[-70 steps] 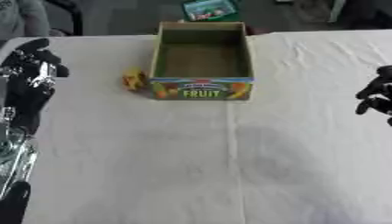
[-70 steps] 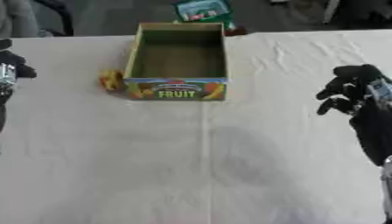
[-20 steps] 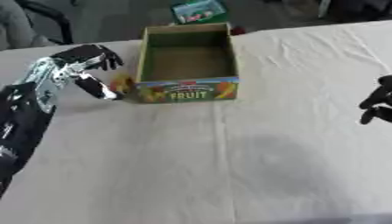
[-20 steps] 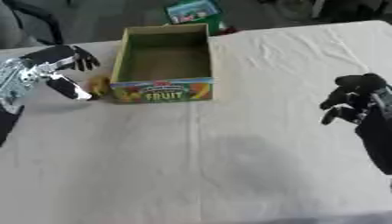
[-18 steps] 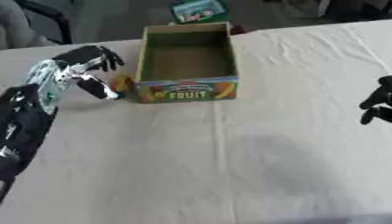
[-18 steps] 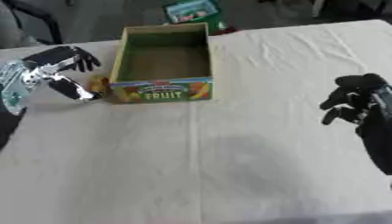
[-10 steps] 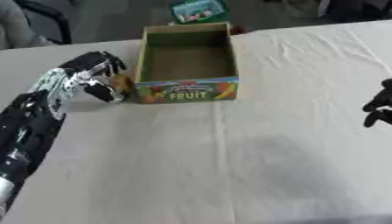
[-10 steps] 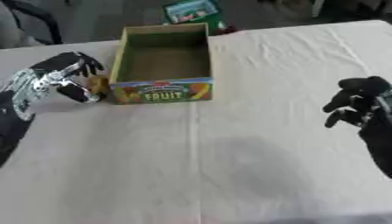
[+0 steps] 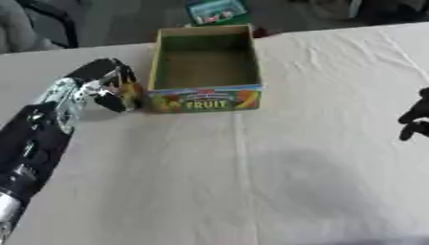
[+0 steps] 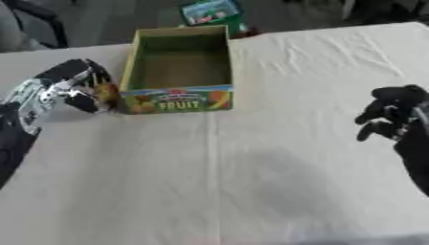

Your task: Pick up objects on the table and place them in the box.

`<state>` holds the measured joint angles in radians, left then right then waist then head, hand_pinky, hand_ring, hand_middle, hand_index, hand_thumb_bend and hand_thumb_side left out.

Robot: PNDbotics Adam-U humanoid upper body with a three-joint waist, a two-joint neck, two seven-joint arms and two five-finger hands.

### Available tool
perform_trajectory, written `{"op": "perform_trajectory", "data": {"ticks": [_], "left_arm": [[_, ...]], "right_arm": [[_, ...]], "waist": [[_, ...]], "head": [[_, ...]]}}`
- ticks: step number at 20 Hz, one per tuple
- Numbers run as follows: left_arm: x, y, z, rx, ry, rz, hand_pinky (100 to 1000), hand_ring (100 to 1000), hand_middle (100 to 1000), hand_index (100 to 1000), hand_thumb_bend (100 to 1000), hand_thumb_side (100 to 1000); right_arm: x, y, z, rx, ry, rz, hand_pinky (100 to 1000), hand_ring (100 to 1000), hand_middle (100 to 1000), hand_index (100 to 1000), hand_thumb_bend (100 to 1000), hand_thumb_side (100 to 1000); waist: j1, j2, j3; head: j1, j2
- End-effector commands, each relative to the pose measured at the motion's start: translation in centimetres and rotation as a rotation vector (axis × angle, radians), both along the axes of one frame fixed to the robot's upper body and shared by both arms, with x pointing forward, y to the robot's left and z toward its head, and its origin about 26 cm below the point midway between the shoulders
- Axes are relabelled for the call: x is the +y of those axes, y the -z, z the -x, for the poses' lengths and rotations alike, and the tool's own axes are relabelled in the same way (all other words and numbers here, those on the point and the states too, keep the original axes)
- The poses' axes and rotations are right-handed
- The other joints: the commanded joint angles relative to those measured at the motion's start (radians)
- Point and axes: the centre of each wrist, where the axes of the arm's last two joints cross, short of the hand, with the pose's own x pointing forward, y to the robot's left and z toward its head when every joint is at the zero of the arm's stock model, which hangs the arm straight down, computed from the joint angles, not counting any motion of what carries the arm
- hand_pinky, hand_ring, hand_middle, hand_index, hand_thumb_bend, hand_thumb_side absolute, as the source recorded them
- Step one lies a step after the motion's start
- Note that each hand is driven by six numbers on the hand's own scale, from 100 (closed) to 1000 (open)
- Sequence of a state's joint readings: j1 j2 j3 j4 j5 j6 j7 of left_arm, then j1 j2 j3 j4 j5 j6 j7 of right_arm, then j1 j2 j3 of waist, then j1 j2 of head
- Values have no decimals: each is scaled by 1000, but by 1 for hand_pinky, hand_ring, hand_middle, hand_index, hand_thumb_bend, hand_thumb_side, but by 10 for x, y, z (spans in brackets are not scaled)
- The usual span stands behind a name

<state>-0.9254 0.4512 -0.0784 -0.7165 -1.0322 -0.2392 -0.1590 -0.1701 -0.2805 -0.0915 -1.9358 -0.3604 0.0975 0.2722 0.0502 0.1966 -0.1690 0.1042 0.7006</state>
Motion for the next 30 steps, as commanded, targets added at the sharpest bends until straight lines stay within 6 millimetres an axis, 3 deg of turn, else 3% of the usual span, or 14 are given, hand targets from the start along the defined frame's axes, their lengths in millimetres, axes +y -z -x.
{"op": "perform_trajectory", "data": {"ticks": [1, 2, 6, 11, 17, 24, 30], "left_arm": [[6, -11, -1, -53, -18, -3, 408, 429, 418, 573, 358, 252], [7, -11, -1, -70, -22, 2, 358, 381, 363, 525, 297, 233], [8, -13, -1, -153, -37, 30, 264, 272, 243, 398, 241, 204], [7, -27, 0, -264, -30, 87, 259, 251, 216, 368, 198, 183], [3, -71, 4, -384, 27, 130, 255, 241, 207, 360, 178, 149], [-33, -121, 6, -492, 160, 243, 252, 237, 204, 356, 141, 114], [-68, -116, -3, -461, 233, 245, 267, 249, 214, 366, 150, 132]], "right_arm": [[1, -7, 0, -25, -5, 15, 417, 557, 519, 695, 100, 659], [0, -7, 0, -25, -5, 15, 417, 557, 519, 695, 100, 659], [0, -7, 0, -28, -5, 14, 417, 557, 519, 695, 100, 654], [0, -7, 0, -28, -3, 12, 418, 558, 519, 695, 100, 650], [-1, -6, 0, -25, -1, 14, 418, 558, 520, 695, 100, 645], [-1, -5, 0, -19, -13, 20, 418, 558, 519, 695, 100, 647], [3, -7, -1, -22, -37, 26, 418, 558, 519, 695, 100, 650]], "waist": [[-5, -12, 1], [-6, -12, 1], [-8, -12, 3], [-11, -14, 7], [-10, -22, 11], [-5, -29, -1], [3, -26, -37]], "head": [[5, -12], [5, -12], [6, -13], [5, -13], [3, -9], [14, -8], [38, -18]]}}
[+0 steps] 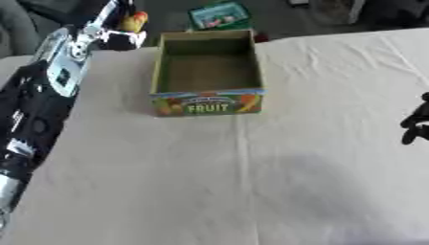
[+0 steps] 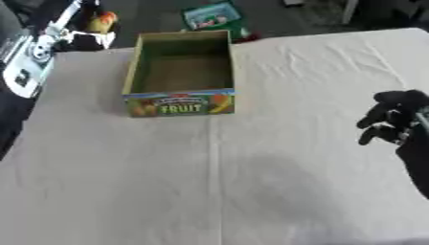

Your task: Pick up objects on the table and place them in the box.

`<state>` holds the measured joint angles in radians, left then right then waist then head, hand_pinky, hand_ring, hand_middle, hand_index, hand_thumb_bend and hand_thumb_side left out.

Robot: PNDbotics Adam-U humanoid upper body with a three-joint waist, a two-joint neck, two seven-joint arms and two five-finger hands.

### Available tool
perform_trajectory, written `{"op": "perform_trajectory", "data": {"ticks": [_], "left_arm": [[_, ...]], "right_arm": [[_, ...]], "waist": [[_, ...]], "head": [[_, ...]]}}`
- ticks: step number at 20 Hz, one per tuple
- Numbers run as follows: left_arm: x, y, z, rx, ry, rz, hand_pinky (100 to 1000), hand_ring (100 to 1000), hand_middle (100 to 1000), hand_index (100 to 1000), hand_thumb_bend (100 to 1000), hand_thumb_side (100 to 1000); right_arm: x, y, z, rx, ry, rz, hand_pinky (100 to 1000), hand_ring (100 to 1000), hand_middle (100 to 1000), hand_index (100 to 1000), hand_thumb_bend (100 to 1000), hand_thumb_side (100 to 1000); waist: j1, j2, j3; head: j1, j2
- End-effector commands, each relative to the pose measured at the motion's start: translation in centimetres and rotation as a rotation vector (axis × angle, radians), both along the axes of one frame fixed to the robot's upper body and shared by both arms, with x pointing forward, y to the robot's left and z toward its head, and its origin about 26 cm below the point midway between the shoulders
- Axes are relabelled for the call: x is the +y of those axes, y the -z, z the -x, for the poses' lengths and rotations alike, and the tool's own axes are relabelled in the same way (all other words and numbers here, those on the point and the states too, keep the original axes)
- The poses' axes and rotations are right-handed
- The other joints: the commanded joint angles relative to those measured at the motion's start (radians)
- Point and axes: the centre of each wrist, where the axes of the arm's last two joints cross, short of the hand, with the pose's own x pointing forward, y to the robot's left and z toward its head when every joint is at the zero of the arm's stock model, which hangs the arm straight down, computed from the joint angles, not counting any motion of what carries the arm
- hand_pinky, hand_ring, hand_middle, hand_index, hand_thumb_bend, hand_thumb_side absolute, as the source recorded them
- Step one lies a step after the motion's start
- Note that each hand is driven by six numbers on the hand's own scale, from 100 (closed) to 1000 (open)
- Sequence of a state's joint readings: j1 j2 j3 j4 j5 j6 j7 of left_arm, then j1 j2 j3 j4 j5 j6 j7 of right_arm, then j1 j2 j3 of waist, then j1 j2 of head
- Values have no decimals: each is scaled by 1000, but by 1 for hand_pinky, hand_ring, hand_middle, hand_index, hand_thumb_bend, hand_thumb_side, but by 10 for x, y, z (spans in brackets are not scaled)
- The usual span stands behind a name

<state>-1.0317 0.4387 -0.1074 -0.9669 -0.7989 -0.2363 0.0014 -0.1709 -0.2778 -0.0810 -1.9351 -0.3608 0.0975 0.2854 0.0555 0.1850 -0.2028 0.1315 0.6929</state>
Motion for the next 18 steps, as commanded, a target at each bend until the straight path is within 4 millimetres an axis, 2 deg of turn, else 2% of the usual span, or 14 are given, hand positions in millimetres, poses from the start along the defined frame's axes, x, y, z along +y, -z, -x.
{"op": "perform_trajectory", "data": {"ticks": [1, 8, 9, 11, 12, 13, 16, 17, 18], "left_arm": [[-12, -8, -3, -20, 17, -27, 271, 253, 217, 369, 160, 135], [-24, 37, -16, 54, -59, -95, 303, 285, 253, 400, 173, 168], [-25, 42, -17, 60, -63, -103, 310, 293, 263, 404, 264, 131], [-27, 51, -18, 62, -73, -114, 318, 303, 277, 417, 129, 174], [-28, 54, -18, 58, -79, -112, 329, 313, 288, 421, 118, 172], [-29, 57, -18, 51, -84, -102, 363, 348, 325, 466, 129, 173], [-31, 65, -18, 53, -90, -107, 514, 490, 481, 616, 254, 194], [-32, 67, -18, 66, -87, -118, 576, 565, 562, 713, 368, 222], [-32, 68, -18, 81, -80, -130, 593, 584, 581, 730, 388, 224]], "right_arm": [[0, -8, -1, -25, -17, 21, 418, 558, 519, 695, 100, 652], [3, -9, -3, -26, -30, 26, 418, 558, 519, 695, 100, 674], [4, -9, -3, -26, -32, 27, 417, 558, 519, 695, 100, 677], [5, -10, -3, -28, -34, 29, 417, 558, 519, 695, 100, 678], [5, -10, -3, -29, -35, 30, 417, 558, 519, 695, 100, 684], [5, -10, -3, -29, -34, 30, 417, 558, 519, 695, 100, 682], [5, -10, -3, -29, -32, 30, 417, 558, 519, 695, 100, 684], [5, -10, -3, -28, -31, 30, 417, 558, 519, 695, 100, 684], [5, -10, -3, -28, -31, 30, 418, 558, 519, 695, 100, 684]], "waist": [[-2, -12, -9], [6, 3, -42], [7, 5, -46], [9, 10, -54], [9, 12, -57], [10, 13, -60], [11, 15, -63], [11, 15, -63], [12, 14, -61]], "head": [[13, -13], [29, -29], [29, -30], [31, -32], [32, -33], [33, -33], [32, -34], [33, -33], [32, -33]]}}
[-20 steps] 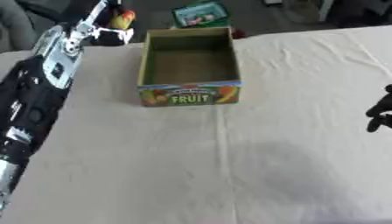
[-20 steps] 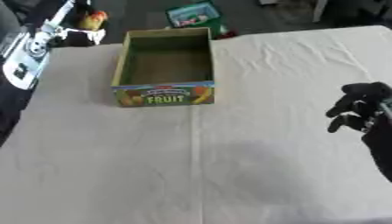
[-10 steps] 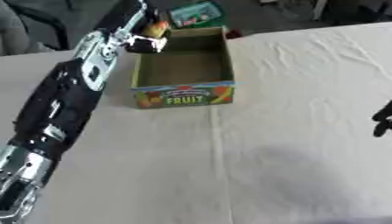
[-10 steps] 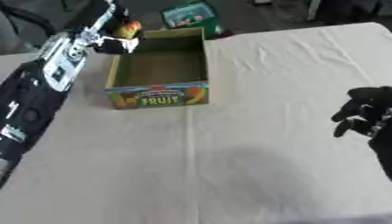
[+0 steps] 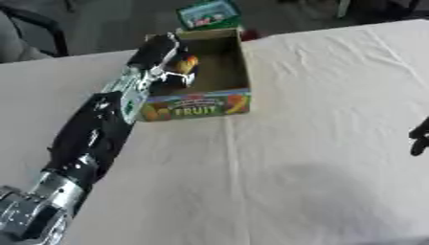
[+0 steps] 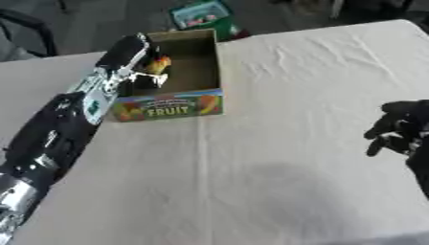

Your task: Pick up objects on the table and place them in the box.

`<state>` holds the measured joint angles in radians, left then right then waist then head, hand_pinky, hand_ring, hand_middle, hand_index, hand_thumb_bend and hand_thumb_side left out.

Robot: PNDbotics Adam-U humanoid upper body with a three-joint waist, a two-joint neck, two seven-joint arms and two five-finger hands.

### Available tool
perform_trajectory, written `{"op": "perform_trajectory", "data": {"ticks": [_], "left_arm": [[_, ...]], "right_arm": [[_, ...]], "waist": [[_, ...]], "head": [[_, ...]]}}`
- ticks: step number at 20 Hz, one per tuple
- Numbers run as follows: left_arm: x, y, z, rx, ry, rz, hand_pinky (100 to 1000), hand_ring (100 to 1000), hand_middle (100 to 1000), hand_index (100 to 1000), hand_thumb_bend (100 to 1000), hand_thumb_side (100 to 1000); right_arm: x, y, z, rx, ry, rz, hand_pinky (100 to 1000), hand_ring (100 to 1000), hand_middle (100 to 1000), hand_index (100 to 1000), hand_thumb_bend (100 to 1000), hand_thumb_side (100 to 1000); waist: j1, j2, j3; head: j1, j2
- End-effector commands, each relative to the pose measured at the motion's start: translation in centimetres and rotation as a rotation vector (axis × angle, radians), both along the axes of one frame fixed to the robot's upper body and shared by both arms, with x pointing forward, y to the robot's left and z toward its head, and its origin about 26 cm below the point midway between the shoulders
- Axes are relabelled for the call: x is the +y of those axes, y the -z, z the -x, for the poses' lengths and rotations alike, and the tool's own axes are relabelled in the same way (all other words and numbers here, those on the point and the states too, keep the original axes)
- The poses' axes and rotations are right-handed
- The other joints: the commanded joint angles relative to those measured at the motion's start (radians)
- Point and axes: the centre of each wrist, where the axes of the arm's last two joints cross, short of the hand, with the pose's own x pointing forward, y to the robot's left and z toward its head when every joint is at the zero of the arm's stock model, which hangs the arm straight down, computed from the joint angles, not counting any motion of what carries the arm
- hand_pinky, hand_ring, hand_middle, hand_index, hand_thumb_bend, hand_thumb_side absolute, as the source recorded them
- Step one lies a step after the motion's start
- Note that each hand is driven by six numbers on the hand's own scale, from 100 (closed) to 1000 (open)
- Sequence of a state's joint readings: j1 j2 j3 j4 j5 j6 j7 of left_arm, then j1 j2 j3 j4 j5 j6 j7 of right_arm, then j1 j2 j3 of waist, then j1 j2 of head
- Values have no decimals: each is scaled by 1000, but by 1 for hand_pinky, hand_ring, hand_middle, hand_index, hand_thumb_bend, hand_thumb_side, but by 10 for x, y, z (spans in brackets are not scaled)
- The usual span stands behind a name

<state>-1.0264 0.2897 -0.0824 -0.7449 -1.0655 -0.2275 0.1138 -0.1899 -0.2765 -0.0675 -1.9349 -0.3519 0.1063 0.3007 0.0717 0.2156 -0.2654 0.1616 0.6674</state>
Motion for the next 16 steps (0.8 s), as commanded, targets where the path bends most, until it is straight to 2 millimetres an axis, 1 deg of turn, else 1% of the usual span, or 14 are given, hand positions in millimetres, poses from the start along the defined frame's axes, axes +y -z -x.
{"op": "perform_trajectory", "data": {"ticks": [1, 3, 4, 5, 6, 9, 10, 11, 12, 13, 15, 16], "left_arm": [[1, -13, -1, -7, 7, -27, 648, 651, 647, 780, 443, 231], [1, -16, 0, 13, 19, -39, 687, 706, 703, 807, 452, 234], [2, -18, 0, 17, 26, -40, 689, 708, 706, 808, 449, 233], [2, -20, 1, 18, 33, -36, 694, 715, 715, 804, 422, 224], [2, -23, 2, 16, 42, -25, 693, 713, 714, 802, 413, 219], [2, -33, 6, -2, 82, 41, 672, 682, 681, 788, 307, 175], [3, -39, 8, -15, 99, 76, 667, 675, 674, 783, 288, 167], [4, -45, 10, -26, 115, 110, 653, 654, 652, 772, 233, 161], [6, -52, 13, -41, 133, 152, 648, 647, 643, 768, 210, 159], [8, -59, 17, -54, 150, 196, 637, 632, 627, 759, 151, 160], [13, -72, 25, -78, 183, 283, 626, 620, 614, 749, 100, 164], [17, -78, 31, -91, 199, 327, 620, 615, 608, 745, 100, 177]], "right_arm": [[-1, -5, 0, -19, -1, 14, 418, 558, 519, 695, 100, 687], [-1, -5, 0, -17, -1, 13, 418, 558, 519, 696, 100, 684], [-1, -5, 0, -17, 0, 13, 418, 558, 519, 696, 100, 684], [-1, -5, 0, -17, 0, 12, 418, 558, 519, 696, 100, 682], [-2, -5, 0, -16, 2, 11, 418, 558, 519, 696, 100, 681], [-2, -4, 0, -16, 4, 10, 418, 558, 519, 696, 100, 674], [-3, -4, 0, -16, 6, 9, 418, 558, 519, 696, 100, 672], [-3, -4, 0, -16, 8, 8, 418, 558, 519, 696, 100, 667], [-4, -4, 1, -16, 11, 7, 418, 558, 519, 696, 100, 667], [-4, -4, 1, -15, 14, 6, 418, 558, 519, 696, 100, 668], [-6, -2, 1, -11, 21, 4, 418, 558, 519, 696, 100, 669], [-6, -2, 1, -9, 23, 3, 419, 559, 519, 696, 100, 669]], "waist": [[-4, -17, 3], [-4, -19, 8], [-5, -20, 10], [-5, -21, 13], [-6, -22, 17], [-11, -26, 32], [-13, -27, 37], [-14, -28, 41], [-15, -30, 47], [-16, -32, 53], [-17, -35, 64], [-18, -37, 71]], "head": [[1, -8], [-2, -8], [-4, -8], [-6, -8], [-9, -8], [-17, -6], [-19, -6], [-22, -7], [-25, -6], [-29, -5], [-36, -3], [-40, -2]]}}
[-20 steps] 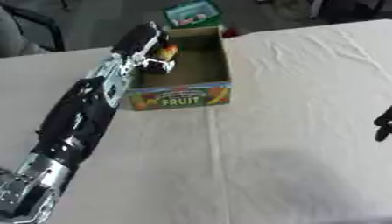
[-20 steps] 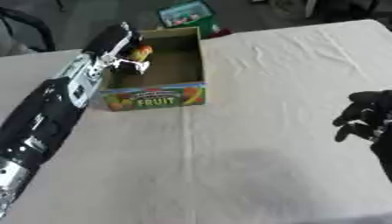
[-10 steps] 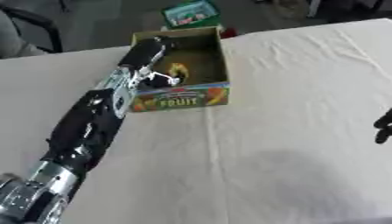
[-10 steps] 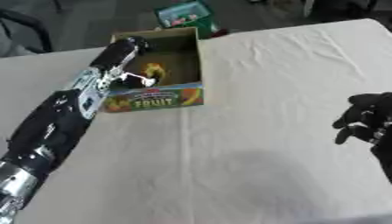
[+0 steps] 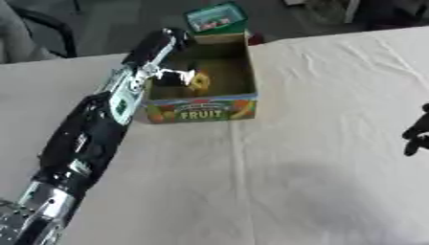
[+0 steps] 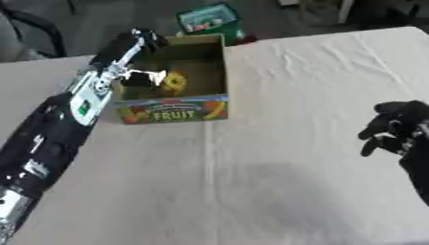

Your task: Pick up objects on the table and place them in the box.

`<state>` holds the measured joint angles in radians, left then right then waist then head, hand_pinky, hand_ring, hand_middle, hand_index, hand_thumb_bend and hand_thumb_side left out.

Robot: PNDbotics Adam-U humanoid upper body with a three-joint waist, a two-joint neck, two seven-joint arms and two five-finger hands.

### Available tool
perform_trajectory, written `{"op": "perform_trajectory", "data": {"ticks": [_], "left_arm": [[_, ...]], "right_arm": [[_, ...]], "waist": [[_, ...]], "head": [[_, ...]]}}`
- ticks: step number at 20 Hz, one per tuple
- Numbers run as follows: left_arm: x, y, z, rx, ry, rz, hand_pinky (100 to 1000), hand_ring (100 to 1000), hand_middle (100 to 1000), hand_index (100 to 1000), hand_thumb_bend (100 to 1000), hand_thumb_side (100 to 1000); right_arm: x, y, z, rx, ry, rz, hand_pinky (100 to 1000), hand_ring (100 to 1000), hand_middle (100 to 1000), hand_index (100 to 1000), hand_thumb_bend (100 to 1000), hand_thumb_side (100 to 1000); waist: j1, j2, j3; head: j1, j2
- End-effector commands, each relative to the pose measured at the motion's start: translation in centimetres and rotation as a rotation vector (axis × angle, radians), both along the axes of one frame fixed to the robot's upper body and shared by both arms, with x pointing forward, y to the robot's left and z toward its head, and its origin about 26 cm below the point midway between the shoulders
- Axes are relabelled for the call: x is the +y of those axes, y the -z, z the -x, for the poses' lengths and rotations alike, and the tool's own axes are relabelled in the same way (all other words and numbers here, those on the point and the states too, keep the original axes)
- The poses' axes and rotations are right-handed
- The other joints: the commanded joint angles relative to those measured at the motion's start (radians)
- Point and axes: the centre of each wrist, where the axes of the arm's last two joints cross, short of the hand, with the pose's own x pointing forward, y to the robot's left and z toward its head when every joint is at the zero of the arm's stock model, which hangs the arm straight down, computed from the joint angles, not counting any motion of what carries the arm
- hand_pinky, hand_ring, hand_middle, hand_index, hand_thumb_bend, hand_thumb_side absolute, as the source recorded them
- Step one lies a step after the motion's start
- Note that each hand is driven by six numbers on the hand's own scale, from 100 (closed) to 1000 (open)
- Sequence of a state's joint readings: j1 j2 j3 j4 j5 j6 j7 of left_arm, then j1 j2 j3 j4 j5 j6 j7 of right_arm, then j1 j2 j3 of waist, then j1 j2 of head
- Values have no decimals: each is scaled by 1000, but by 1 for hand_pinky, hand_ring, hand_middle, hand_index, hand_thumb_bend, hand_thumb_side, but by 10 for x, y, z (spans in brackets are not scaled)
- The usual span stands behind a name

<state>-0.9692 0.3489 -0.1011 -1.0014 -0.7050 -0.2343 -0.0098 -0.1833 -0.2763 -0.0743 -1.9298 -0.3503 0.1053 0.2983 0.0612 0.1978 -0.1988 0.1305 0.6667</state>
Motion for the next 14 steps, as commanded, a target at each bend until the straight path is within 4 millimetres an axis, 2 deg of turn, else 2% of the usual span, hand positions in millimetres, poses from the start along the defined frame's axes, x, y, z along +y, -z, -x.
{"op": "perform_trajectory", "data": {"ticks": [1, 4, 6, 11, 14], "left_arm": [[15, -38, 16, -75, 41, 118, 612, 606, 599, 738, 100, 193], [31, -43, 36, -70, 69, 249, 591, 587, 578, 719, 100, 277], [42, -40, 50, -50, 88, 353, 574, 574, 563, 703, 100, 406], [67, -25, 92, -36, 146, 578, 555, 558, 548, 692, 100, 468], [72, -15, 118, -66, 171, 672, 555, 559, 548, 690, 100, 505]], "right_arm": [[-4, -4, 1, -17, 12, 3, 419, 559, 519, 696, 100, 666], [-5, -4, 2, -16, 20, -1, 419, 559, 519, 696, 100, 662], [-6, -3, 2, -16, 25, -5, 419, 559, 519, 696, 100, 658], [-8, -4, 3, -23, 38, -16, 420, 558, 519, 696, 100, 646], [-9, -4, 3, -28, 45, -19, 419, 558, 519, 696, 100, 640]], "waist": [[-9, -21, 10], [-14, -24, 27], [-18, -25, 38], [-29, -26, 61], [-36, -24, 78]], "head": [[-13, -1], [-24, 2], [-29, 3], [-39, 6], [-40, 10]]}}
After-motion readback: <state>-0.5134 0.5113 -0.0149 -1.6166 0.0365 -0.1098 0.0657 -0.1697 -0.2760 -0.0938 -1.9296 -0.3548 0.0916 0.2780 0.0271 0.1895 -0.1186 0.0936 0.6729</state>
